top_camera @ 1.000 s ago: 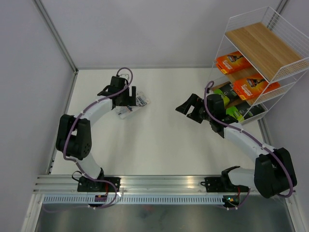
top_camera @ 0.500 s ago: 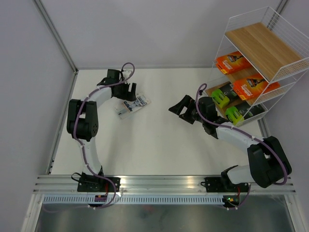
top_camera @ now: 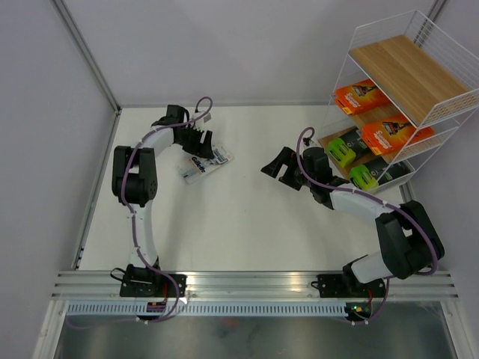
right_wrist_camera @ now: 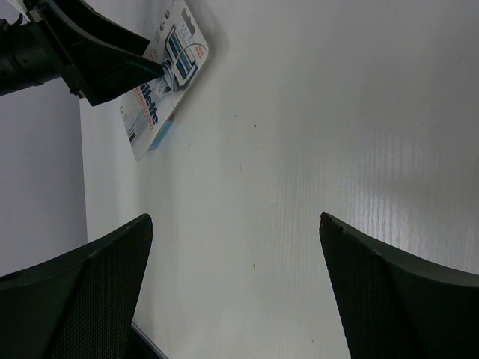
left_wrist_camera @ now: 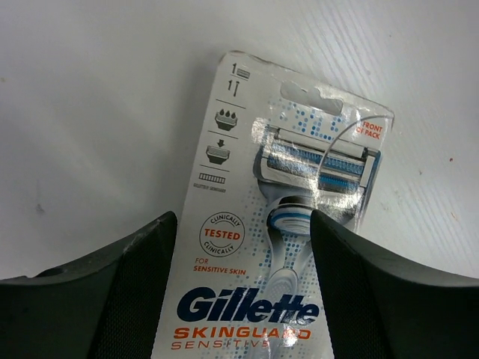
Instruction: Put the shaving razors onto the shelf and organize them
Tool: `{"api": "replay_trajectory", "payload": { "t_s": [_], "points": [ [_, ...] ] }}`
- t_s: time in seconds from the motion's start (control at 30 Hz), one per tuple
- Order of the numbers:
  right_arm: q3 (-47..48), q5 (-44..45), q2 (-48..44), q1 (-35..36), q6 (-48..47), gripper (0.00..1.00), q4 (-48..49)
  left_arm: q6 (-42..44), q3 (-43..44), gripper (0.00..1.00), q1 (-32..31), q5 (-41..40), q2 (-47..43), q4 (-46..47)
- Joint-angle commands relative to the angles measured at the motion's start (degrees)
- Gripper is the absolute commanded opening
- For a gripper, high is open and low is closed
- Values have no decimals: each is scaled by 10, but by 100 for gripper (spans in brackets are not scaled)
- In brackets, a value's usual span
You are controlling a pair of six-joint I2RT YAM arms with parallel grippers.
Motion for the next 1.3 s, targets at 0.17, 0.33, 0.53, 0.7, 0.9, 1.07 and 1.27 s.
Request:
{"api": "replay_trajectory", "payload": {
  "t_s": [0.17,0.33,0.53,0.7,0.9,1.07,1.27],
  "points": [
    [33,10,14,3,-13,98,0,52,95,72,12,68,63,-121],
    [44,8,23,3,-14,98,-5,48,129,40,14,112,87,-155],
    [48,8,24,3,-14,98,-7,58,126,2,14,125,85,-163],
    [43,8,16,3,-13,98,-11,45,123,2,14,128,51,-158],
    [43,21,-1,3,-9,98,-41,12,57,2,0,62,-73,-91],
    [16,54,-39,3,-7,98,-74,14,-48,2,-56,-73,-166,-39],
    [-17,85,-99,-1,-4,98,-114,-49,-150,2,-143,-242,-239,20]
  ]
}}
